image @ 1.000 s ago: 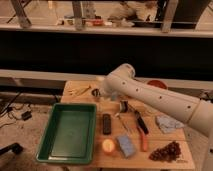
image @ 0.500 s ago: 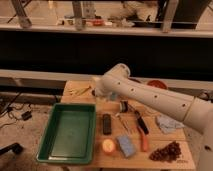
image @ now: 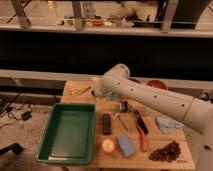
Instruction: Place banana in plastic cup
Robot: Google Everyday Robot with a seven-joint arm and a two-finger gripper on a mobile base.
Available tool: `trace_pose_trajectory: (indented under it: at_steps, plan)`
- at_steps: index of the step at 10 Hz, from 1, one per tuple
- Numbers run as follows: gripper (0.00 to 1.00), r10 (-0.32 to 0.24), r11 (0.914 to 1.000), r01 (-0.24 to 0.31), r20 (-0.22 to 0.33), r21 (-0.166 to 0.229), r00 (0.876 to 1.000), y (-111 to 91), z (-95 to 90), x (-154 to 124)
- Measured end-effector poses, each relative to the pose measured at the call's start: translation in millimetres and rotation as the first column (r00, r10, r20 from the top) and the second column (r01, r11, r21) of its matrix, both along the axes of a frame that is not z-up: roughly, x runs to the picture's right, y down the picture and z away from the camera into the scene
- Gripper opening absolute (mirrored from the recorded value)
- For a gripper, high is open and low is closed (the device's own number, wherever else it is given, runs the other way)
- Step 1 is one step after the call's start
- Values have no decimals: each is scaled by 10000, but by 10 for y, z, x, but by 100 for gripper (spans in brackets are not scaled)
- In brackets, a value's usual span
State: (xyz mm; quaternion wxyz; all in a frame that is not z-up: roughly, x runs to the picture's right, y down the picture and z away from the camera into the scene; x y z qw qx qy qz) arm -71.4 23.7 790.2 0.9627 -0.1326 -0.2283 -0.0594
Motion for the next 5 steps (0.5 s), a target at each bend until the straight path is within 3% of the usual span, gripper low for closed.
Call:
trace_pose_trajectory:
  at_steps: [4, 5]
  plan:
    - [100, -457, 9985, 438, 588, 337, 9972, -93, 41, -703]
    - [100, -457, 9983, 433, 638, 392, 9969, -130, 74, -768]
